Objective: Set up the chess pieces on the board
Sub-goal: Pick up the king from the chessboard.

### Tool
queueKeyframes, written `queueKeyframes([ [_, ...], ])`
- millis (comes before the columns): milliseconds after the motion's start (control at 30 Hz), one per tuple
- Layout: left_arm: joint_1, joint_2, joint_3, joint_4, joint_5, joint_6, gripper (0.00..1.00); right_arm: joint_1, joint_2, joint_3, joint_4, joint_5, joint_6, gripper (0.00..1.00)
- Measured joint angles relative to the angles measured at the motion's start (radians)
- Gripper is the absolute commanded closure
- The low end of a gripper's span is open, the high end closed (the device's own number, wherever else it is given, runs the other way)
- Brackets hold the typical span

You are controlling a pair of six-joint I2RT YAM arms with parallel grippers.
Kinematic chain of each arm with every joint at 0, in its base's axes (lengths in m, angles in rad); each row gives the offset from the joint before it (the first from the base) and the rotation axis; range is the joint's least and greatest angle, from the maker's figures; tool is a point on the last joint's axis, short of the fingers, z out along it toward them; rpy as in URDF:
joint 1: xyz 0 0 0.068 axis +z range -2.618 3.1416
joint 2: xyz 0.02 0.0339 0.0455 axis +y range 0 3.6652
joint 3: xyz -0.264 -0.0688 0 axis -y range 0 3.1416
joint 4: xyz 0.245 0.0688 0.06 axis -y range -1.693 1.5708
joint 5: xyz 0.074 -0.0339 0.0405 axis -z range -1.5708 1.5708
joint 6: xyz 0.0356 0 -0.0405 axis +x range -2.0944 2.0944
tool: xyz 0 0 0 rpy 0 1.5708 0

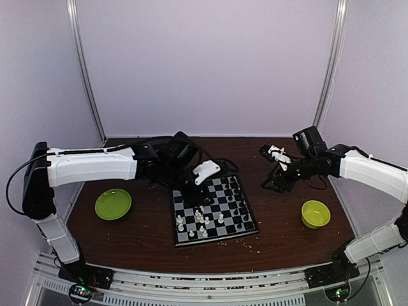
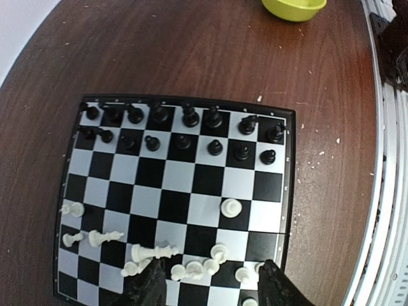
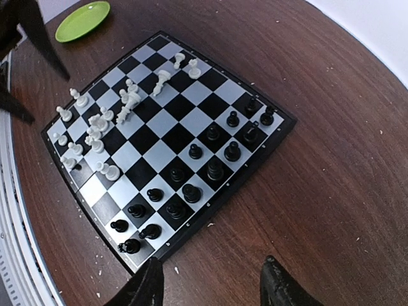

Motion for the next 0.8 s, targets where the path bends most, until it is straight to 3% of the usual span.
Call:
queueKeyframes([
  [200, -0.056, 0.154, 0.113, -0.094, -0.010, 0.061, 0.48, -0.097, 0.000, -0.002, 0.060, -0.061, 0.031, 0.48],
  [400, -0.062, 0.247, 0.175, -0.130, -0.023, 0.084, 0.47, -0.119, 0.000, -0.002, 0.069, -0.098, 0.034, 0.48],
  [800, -0.064, 0.369, 0.261, -0.145, -0.039, 0.112, 0.60, -0.123, 0.012, -0.002, 0.065, -0.128, 0.029, 0.49],
])
